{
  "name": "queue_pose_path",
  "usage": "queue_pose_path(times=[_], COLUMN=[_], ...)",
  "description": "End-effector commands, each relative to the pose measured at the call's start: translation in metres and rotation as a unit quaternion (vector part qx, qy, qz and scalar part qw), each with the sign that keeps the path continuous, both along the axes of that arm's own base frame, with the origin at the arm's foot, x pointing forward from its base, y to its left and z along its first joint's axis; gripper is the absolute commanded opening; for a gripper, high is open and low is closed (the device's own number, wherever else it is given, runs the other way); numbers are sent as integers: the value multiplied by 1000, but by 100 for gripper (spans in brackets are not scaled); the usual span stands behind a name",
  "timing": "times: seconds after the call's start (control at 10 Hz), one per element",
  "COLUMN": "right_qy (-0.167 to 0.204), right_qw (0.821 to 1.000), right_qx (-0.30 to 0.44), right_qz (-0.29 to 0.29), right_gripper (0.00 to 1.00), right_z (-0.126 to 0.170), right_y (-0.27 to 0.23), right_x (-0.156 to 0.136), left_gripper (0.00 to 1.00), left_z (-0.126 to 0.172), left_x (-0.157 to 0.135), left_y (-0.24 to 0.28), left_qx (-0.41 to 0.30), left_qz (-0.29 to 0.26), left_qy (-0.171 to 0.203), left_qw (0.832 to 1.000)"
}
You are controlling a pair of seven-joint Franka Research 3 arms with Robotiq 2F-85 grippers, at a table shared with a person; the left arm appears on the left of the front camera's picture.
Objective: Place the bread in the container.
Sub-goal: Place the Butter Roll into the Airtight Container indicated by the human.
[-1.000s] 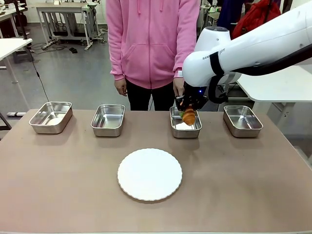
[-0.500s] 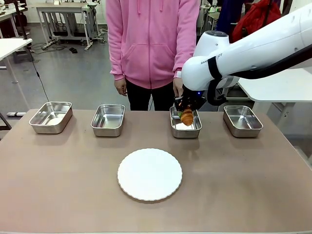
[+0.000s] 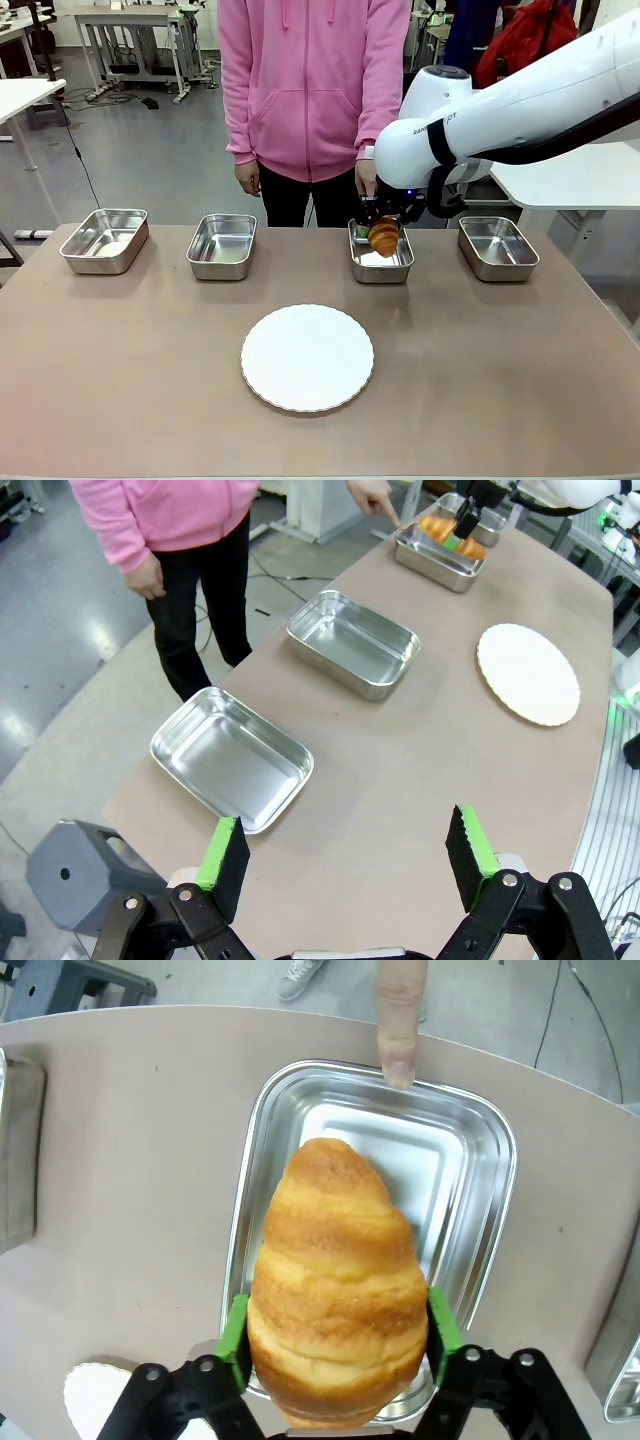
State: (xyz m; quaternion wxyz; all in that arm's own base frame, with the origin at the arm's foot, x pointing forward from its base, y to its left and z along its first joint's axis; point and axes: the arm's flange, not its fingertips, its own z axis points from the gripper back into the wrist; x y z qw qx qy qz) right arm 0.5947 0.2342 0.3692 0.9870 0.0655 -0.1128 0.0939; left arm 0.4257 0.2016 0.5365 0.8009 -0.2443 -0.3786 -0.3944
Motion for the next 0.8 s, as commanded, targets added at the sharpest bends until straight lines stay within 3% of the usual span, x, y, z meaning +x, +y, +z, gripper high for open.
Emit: queue_pose_path(times=[0.0,0.3,0.7], right_qy=[-9,14,0], right_qw=[1000,999,1000], right_qx=[11,25,1], right_qz=[9,-17,-1], right_gripper=[100,100,100], right_z=[-1,0,0], right_y=[-7,-5,-1], right_x=[1,0,0], left_gripper=[100,100,100], left_z=[2,2,2], left_x=[-2,-2,-2], left_y=[0,0,0], left_qx=[0,0,0], left_qz=[-4,-4,-4], left_qy=[-3,-3,-3], left_qw=[1000,1000,1000])
